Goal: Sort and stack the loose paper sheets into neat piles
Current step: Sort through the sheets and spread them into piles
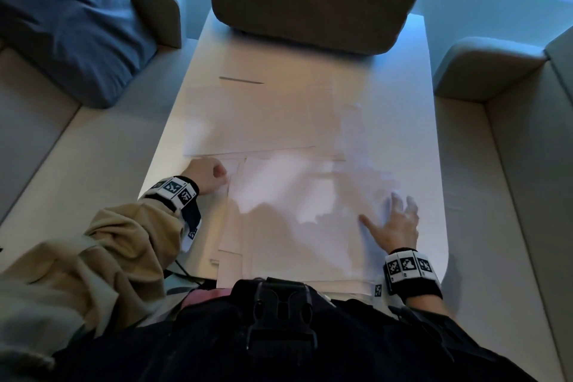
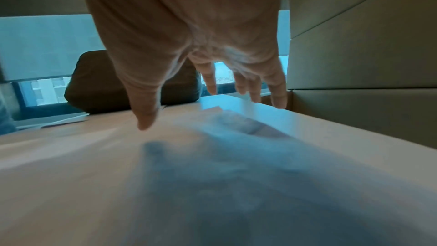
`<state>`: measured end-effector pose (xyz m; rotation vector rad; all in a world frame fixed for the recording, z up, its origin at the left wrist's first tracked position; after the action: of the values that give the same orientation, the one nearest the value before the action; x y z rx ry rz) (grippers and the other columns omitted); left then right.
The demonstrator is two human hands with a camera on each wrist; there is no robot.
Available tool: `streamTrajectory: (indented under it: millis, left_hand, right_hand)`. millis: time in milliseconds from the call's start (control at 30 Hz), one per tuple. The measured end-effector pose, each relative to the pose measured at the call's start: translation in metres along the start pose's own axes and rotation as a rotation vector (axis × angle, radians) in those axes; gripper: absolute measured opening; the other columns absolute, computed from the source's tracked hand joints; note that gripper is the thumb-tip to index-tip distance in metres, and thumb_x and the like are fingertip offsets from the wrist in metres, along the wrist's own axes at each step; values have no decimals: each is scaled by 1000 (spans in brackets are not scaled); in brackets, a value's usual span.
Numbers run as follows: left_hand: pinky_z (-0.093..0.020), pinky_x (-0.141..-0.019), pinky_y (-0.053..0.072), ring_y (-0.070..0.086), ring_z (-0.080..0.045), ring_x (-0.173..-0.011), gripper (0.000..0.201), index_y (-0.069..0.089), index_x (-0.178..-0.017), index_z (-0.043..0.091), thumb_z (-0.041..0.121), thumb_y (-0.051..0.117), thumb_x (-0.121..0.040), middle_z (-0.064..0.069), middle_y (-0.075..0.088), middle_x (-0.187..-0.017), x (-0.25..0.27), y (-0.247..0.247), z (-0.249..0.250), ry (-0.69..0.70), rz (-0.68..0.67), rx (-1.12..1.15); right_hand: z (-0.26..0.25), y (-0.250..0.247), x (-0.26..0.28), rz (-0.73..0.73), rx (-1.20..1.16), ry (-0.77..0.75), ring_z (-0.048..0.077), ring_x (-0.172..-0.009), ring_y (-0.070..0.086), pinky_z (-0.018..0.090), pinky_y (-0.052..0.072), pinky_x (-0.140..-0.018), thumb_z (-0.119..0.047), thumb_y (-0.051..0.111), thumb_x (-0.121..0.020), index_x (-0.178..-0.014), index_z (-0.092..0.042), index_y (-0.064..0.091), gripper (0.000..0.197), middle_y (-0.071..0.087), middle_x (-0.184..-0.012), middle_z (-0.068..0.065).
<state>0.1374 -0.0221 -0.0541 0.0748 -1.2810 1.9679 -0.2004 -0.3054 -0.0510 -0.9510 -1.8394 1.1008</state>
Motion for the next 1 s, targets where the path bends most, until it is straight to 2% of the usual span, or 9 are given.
streamTrajectory:
  millis: [67, 167, 267, 367, 467, 600, 767, 1000]
  left_hand:
    - [-30, -93, 46, 59, -22, -101, 17, 64, -101, 14, 19, 62, -85, -6, 64, -112, -11, -8, -2, 15, 56, -22]
    - [-32, -100, 39, 52, -27, -115, 25, 65, -109, 12, 13, 59, -84, -8, 54, -127, -29, -10, 1, 80, 73, -141]
    - [-31, -103, 34, 46, -27, -122, 31, 62, -116, 10, 11, 56, -85, -7, 45, -138, -50, -8, 4, 156, 85, -187]
    - [-35, -107, 33, 38, -26, -131, 40, 55, -126, 14, 18, 59, -86, -3, 35, -148, -69, -6, 4, 192, 88, -222]
    - [-38, -112, 29, 26, -25, -140, 57, 43, -138, 13, 25, 63, -86, -5, 24, -154, -83, -5, 7, 220, 44, -305]
    - [-41, -112, 28, 22, -28, -142, 72, 32, -142, 12, 36, 65, -83, -7, 16, -157, -91, 2, 10, 232, -3, -408]
    - [-40, -107, 34, 28, -26, -139, 65, 34, -140, 9, 36, 59, -87, -8, 17, -157, -90, 1, 13, 235, 10, -481]
    - [-42, -101, 37, 32, -36, -134, 55, 32, -138, 3, 26, 50, -92, -13, 15, -156, -88, 10, 19, 230, -31, -571]
  right_hand:
    - [-8, 14, 0, -84, 71, -36, 30, -144, 15, 51, 29, -109, -57, 68, -76, -148, -19, 26, 91, 12, -157, 12]
    - [-10, 32, 2, -198, 108, -40, 27, -145, 12, 48, 27, -113, -55, 70, -75, -148, -19, 25, 93, 11, -157, 11]
    - [-8, 35, 0, -197, 50, -18, 27, -145, 13, 48, 26, -114, -50, 74, -73, -147, -18, 27, 94, 13, -157, 11]
    - [-6, 36, -2, -195, 27, -11, 28, -144, 15, 50, 28, -113, -49, 77, -71, -146, -17, 30, 95, 15, -156, 11]
    - [-6, 36, -3, -180, 12, -6, 27, -143, 18, 50, 29, -112, -48, 79, -68, -145, -17, 32, 95, 17, -155, 11]
    - [-3, 37, -3, -169, 4, 1, 26, -143, 20, 49, 30, -112, -47, 80, -67, -144, -18, 34, 94, 17, -155, 9]
    - [-1, 39, -5, -160, -25, 10, 25, -142, 21, 47, 29, -112, -45, 82, -65, -142, -18, 37, 93, 20, -153, 9]
    - [-1, 39, -5, -159, -42, 20, 25, -140, 24, 47, 31, -111, -43, 84, -64, -141, -19, 39, 92, 21, -152, 7]
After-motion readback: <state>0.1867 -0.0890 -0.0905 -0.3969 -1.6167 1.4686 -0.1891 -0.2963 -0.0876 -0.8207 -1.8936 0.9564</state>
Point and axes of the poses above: each hand's wrist, its own x-axis away from the middle knuckle, its own y-axis out of the palm, z = x × y, the point moved 9 cm from there along -x, towards the middle knuckle
